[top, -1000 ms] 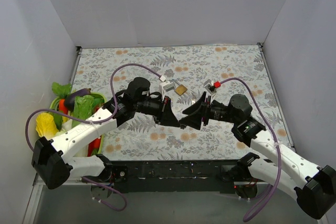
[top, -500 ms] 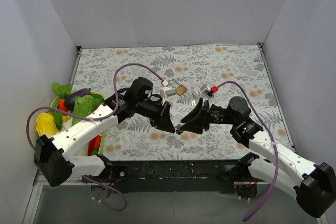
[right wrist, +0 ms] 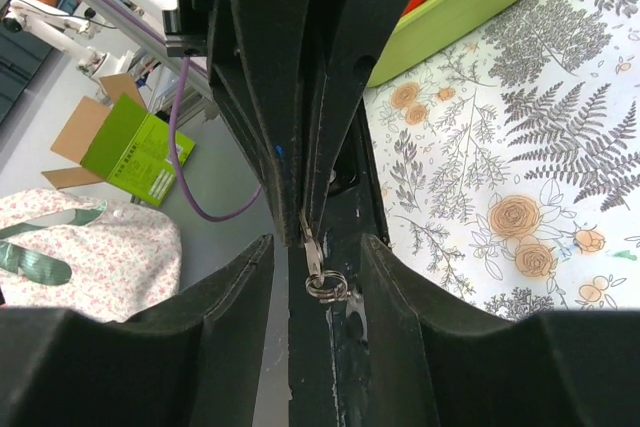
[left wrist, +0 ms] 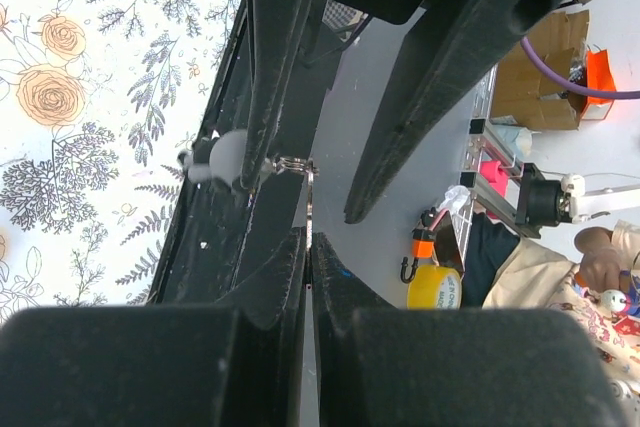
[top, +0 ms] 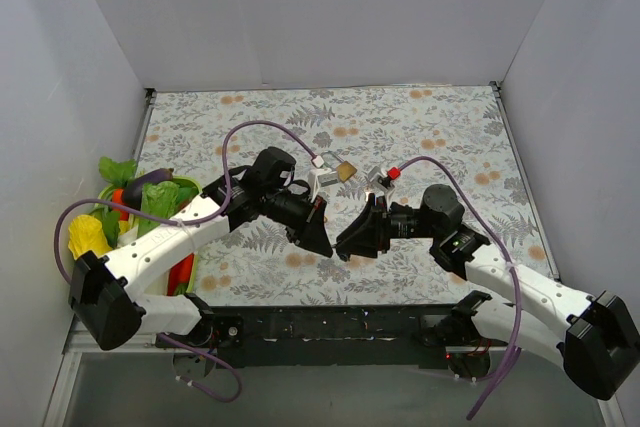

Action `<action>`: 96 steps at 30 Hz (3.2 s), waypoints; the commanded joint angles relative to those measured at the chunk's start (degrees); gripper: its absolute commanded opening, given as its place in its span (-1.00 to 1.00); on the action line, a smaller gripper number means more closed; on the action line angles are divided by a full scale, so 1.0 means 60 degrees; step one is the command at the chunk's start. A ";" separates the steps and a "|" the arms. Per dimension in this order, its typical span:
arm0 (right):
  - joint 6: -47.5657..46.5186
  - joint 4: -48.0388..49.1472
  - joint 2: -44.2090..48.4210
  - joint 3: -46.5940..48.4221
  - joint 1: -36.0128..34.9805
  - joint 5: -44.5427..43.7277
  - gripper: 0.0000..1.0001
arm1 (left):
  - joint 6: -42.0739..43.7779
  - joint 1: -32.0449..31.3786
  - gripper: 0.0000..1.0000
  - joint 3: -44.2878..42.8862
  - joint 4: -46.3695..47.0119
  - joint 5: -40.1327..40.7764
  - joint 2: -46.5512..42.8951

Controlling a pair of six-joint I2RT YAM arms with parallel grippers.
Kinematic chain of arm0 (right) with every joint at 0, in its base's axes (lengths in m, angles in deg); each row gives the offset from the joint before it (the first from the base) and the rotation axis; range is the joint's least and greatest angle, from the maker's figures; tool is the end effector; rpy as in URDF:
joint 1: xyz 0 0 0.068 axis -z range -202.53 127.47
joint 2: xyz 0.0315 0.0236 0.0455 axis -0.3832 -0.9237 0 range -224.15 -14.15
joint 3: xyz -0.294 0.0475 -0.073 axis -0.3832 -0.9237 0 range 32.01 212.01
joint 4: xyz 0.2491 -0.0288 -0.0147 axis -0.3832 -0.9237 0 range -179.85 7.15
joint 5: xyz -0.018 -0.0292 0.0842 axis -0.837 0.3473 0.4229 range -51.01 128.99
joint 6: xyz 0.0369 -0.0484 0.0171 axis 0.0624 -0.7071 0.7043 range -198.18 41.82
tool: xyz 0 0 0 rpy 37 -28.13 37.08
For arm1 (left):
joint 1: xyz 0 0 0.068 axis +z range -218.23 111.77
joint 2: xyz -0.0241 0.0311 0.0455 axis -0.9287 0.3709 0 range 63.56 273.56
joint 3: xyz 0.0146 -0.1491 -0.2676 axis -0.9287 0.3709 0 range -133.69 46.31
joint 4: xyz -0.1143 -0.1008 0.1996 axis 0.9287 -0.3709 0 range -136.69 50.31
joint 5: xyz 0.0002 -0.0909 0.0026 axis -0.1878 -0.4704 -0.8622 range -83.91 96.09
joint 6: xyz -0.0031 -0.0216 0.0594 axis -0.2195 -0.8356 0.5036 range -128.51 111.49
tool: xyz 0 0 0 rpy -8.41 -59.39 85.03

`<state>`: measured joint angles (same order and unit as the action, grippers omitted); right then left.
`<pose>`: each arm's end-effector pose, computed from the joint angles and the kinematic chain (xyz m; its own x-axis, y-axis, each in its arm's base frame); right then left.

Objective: Unlock with the key

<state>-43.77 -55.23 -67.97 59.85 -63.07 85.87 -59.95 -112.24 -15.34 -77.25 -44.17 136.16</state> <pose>0.1194 0.1488 0.3092 -0.5465 0.0409 -0.8364 -0.8362 0.0270 0.5477 0.1475 -0.1946 0.3344 -0.9696 0.2417 0.0374 0.0841 0.4728 -0.8771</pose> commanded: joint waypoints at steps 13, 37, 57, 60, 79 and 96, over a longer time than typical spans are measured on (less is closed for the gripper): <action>0.0285 0.1182 0.0020 -0.0376 -0.0202 0.0391 -0.71 | 0.0487 -0.0033 -1.00 -0.0594 -0.0493 -0.0222 0.0000; -0.0066 0.1286 0.0738 -0.1211 -0.0202 -0.1335 -0.97 | -0.0713 0.0127 0.96 0.0225 0.1702 0.3115 -0.1288; -0.0447 0.1081 0.2098 -0.2412 -0.0202 -0.5424 -0.97 | -0.7861 0.0465 0.89 0.2438 0.2877 0.9356 0.0245; -0.0506 0.0847 0.2421 -0.2442 -0.0202 -0.5571 -0.97 | -0.8212 0.0450 0.88 0.1766 0.2236 0.9680 0.1052; -0.1150 -0.0720 0.4326 -0.2310 -0.0188 -0.5922 -0.97 | -1.0235 -0.0003 0.83 -0.1692 -0.0917 1.1248 0.4950; -0.1502 -0.1717 0.5235 -0.2061 -0.0202 -0.6127 -0.97 | -1.1085 -0.0165 0.42 -0.2571 -0.1664 1.2024 0.6225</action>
<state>-51.61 -65.55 -37.52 45.29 -63.94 50.44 -122.24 -112.98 -29.06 -85.80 24.81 172.79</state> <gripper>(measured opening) 0.032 0.718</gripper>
